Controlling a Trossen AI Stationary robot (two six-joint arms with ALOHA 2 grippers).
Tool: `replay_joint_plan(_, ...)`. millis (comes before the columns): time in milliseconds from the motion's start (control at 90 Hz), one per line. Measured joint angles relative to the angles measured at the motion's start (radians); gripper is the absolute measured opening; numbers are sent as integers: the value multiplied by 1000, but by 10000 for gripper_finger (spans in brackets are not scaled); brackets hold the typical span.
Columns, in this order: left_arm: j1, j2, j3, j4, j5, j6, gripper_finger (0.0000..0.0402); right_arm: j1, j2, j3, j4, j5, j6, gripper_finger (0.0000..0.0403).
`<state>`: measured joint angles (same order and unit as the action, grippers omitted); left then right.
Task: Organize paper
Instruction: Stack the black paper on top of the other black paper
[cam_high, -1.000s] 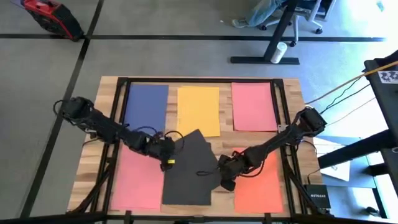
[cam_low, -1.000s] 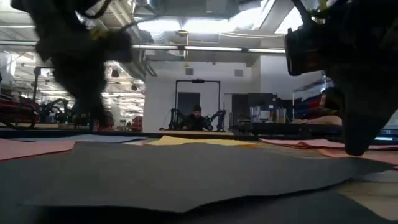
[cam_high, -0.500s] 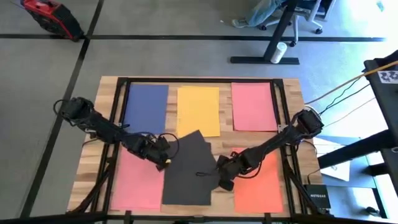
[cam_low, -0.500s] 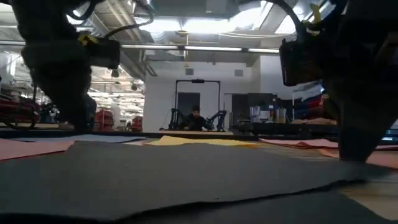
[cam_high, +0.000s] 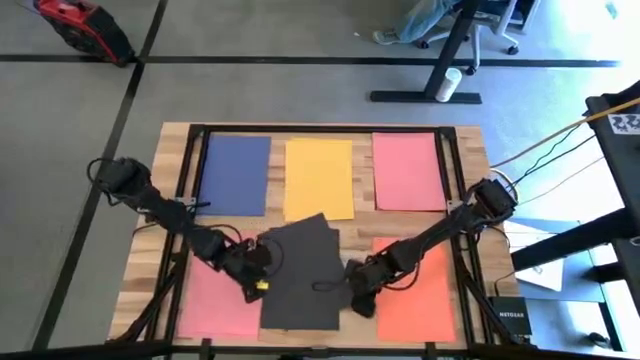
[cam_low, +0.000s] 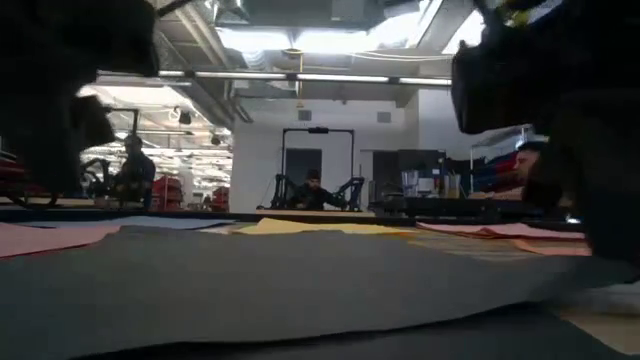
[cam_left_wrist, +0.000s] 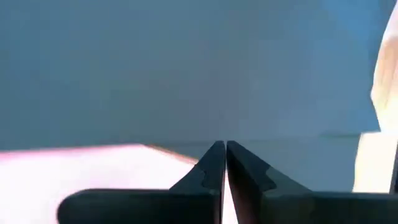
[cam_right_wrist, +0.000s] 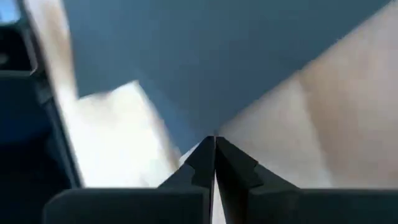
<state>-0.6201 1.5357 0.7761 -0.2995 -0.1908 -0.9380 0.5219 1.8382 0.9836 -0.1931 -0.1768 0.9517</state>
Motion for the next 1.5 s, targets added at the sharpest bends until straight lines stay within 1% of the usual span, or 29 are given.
replay_joint_plan(156,-30,111,22,47,75,2,0,9,-10,0,-9,46,-3,0)
replay_joint_plan(322,-27,219,110,54,126,61,0,9,-10,0,-17,51,7,0)
replay_joint_plan(378,-23,242,134,42,126,88,0,9,-10,0,-17,53,7,0)
replay_joint_plan(611,6,257,161,41,140,108,0,9,-10,0,-17,53,8,0)
replay_joint_plan(733,18,257,164,-16,139,111,0,9,-10,0,-17,55,-4,0)
replay_joint_plan(978,19,238,163,-76,75,99,0,9,-11,0,-18,72,-14,0)
replay_joint_plan(1344,-60,237,162,-208,-11,-58,0,9,-12,0,-18,72,-15,0)
replay_joint_plan(1500,-79,208,159,-265,-49,-106,0,15,-12,1,-23,56,-15,0)
